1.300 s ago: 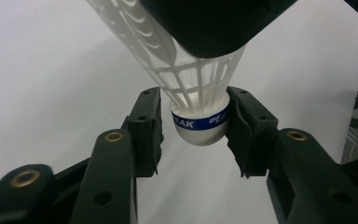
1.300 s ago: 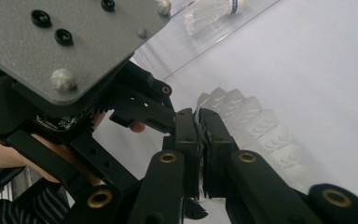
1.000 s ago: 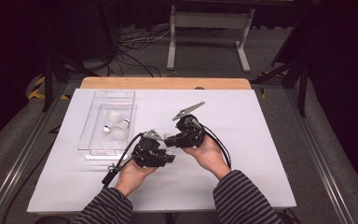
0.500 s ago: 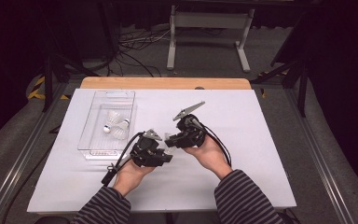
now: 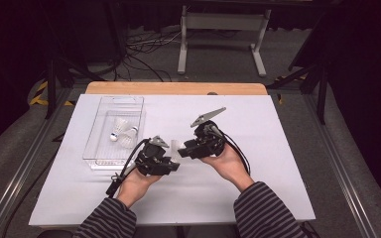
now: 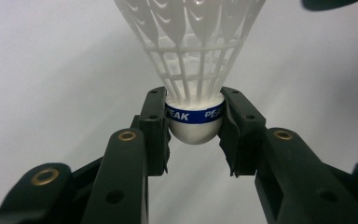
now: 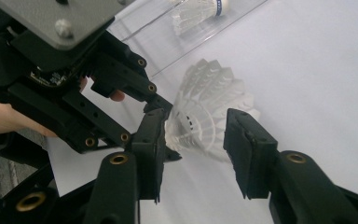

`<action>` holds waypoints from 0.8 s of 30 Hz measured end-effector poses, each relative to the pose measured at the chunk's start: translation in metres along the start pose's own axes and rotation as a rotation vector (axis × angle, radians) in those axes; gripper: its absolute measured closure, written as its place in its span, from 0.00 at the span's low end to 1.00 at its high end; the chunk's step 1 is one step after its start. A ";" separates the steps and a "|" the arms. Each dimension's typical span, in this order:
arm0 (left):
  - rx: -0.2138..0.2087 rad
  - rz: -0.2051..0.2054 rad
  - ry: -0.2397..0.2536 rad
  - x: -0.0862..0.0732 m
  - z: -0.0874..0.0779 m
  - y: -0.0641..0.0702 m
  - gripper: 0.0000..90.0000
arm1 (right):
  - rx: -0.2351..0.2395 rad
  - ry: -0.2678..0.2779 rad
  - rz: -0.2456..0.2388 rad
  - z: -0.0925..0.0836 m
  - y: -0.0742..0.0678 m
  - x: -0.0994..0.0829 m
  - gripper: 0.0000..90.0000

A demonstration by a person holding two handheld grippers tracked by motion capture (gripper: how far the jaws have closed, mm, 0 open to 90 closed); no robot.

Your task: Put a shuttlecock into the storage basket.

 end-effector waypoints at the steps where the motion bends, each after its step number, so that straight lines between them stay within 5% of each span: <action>1: 0.002 0.001 -0.002 0.000 -0.001 -0.001 0.73 | -0.004 0.003 0.003 -0.001 0.001 -0.001 0.62; 12: 0.001 0.005 -0.002 -0.002 -0.006 -0.002 0.72 | -0.067 0.038 -0.010 -0.014 0.006 -0.012 0.46; 24: 0.017 0.010 -0.012 -0.004 -0.009 -0.003 0.73 | -0.129 0.077 -0.018 -0.027 0.009 -0.023 0.39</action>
Point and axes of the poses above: each handheld gripper's, and its own axes: z roughly forward along the jaws, x roughly out of its top, y roughly to its right, the point moved 7 cm from there along z, roughly forward along the jaws, and after that the axes turned 6 degrees about -z, right-handed, at the moved point
